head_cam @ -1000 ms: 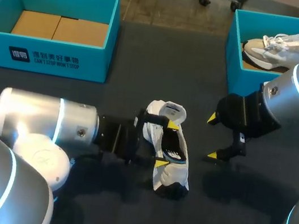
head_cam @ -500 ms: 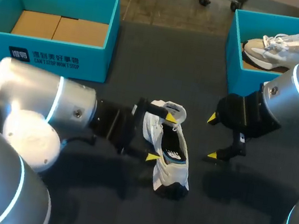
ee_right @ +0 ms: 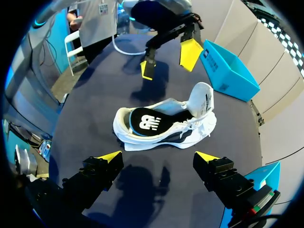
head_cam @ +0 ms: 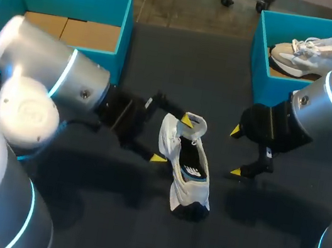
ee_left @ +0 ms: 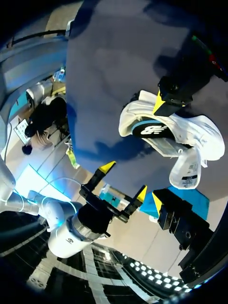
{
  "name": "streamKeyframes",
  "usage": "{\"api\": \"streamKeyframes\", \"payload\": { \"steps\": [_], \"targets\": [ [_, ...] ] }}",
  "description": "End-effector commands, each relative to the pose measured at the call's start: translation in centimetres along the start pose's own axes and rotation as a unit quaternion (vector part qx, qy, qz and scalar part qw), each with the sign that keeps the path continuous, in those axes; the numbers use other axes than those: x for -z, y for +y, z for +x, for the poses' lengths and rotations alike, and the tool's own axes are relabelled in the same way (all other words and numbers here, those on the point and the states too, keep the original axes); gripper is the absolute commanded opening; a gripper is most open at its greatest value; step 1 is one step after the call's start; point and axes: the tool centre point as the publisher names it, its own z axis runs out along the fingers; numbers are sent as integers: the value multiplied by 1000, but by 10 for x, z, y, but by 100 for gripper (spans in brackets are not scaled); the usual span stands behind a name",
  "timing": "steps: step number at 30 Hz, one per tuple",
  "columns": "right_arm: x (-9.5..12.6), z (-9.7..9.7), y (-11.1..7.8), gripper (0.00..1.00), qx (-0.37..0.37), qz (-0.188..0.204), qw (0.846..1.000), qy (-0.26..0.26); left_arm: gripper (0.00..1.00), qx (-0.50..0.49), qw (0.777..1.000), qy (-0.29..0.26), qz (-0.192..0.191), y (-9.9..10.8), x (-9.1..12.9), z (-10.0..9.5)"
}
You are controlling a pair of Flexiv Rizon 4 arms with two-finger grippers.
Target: Take the shoe out of the shoebox, open the shoe tongue, remove and reinsert the insole, then place the shoe into the shoebox
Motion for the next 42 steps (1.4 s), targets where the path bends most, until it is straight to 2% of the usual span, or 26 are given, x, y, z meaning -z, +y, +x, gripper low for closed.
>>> {"api": "streamKeyframes", "payload": {
  "steps": [1,4,10,15,23,27,31,38,42],
  "targets": [
    [-1,1,0,100,1,0,1000,-1,100,-8,996,90,11,5,9,-7],
    [-1,1,0,100,1,0,1000,-1,100,-30,992,125,20,5,12,-9],
    [-1,1,0,100,1,0,1000,-1,100,-57,986,157,25,5,16,-19],
    [-1,1,0,100,1,0,1000,-1,100,-63,980,185,36,4,14,-19],
    [26,-4,-11,100,-11,13,1000,-15,100,-92,967,231,50,0,15,-26],
    [40,-5,-22,100,-13,20,1000,-11,100,-99,955,273,60,-1,20,-29],
    [53,-7,-28,100,-14,20,1000,0,100,-71,955,278,77,-3,26,-31],
    [76,-6,-29,100,-13,31,999,8,100,-71,955,278,77,-3,26,-31],
    [90,-5,-32,100,-13,20,1000,13,100,-71,955,278,77,-3,26,-31]
  ]
}}
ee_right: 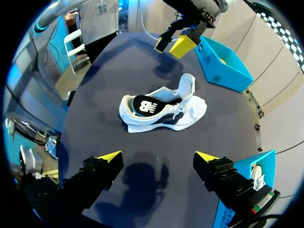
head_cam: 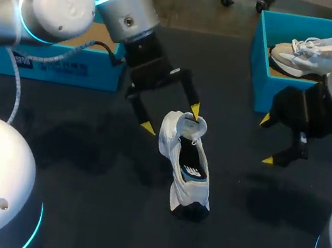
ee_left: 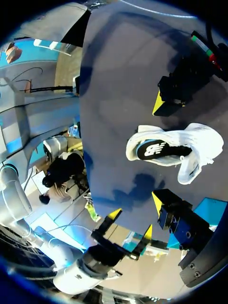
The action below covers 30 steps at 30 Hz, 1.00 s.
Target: Take the shoe out of the shoebox, open the shoe tongue, remove and reinsert the insole, then place the shoe into the shoebox
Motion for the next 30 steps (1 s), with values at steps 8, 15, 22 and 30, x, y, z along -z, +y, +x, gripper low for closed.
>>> {"api": "streamKeyframes", "payload": {
  "steps": [8,15,22,30],
  "targets": [
    [44,4,-9,100,5,-2,1000,30,100,0,1000,7,-1,1,0,-2],
    [48,-7,-18,100,-2,-16,999,42,100,0,1000,7,-1,1,0,-2],
    [48,-7,-18,100,-11,-14,999,35,100,0,1000,7,-1,1,0,-2],
    [48,-7,-18,100,-11,-14,999,35,100,-13,996,90,-13,-6,-5,-12]
  ]
}}
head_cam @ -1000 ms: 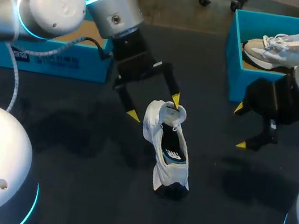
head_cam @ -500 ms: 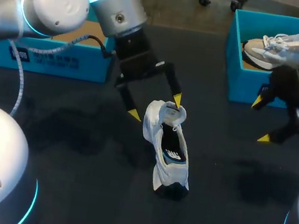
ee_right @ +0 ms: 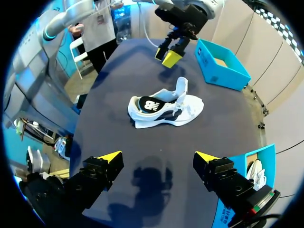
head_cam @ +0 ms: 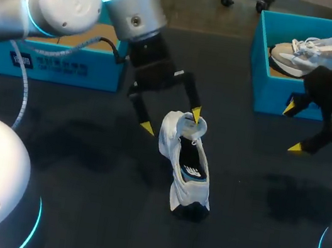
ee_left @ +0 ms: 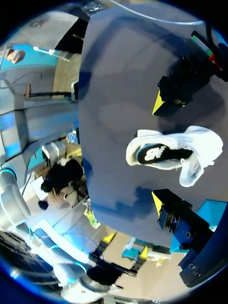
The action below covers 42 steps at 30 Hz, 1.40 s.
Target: Take the shoe out of the shoebox, open the shoe tongue, remove and reinsert the insole, then place the shoe into the shoebox
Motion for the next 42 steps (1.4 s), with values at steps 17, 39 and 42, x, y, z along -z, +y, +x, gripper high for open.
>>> {"api": "streamKeyframes", "payload": {
  "steps": [17,39,42],
  "targets": [
    [0,0,0,100,0,1,1000,0,20,-24,989,137,-43,20,-25,-20],
    [0,0,0,100,0,1,1000,0,0,2,981,169,-97,19,-77,-26],
    [0,0,0,100,0,1,1000,0,0,4,979,174,-108,25,-86,-24]
  ]
}}
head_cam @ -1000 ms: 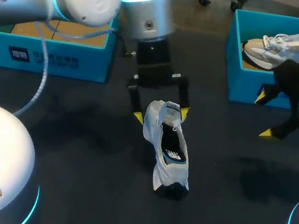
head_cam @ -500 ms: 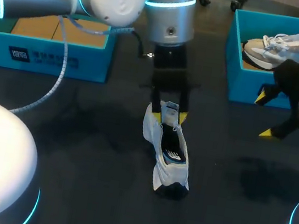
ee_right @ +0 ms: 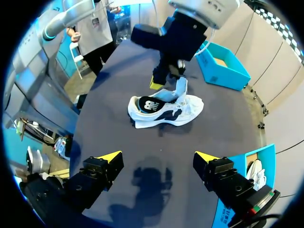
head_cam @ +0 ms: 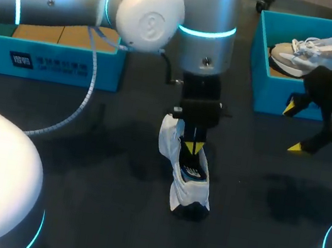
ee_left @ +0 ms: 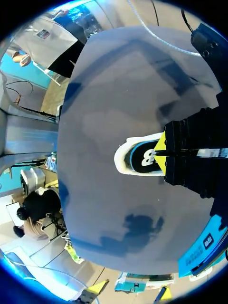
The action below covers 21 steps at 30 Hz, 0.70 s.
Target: Take the shoe out of the shoebox, open the shoe tongue, remove and reinsert the insole, then place the shoe into the shoebox
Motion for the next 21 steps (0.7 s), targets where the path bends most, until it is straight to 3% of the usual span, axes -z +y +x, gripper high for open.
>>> {"api": "streamKeyframes", "payload": {
  "steps": [1,10,21],
  "targets": [
    [0,0,-1,100,0,0,1000,0,0,3,1000,6,-9,5,-18,-7],
    [0,0,-1,100,0,0,1000,0,0,27,999,5,-37,16,-41,-7],
    [0,0,-1,100,0,0,1000,0,0,49,998,18,-40,16,-70,0]
  ]
}}
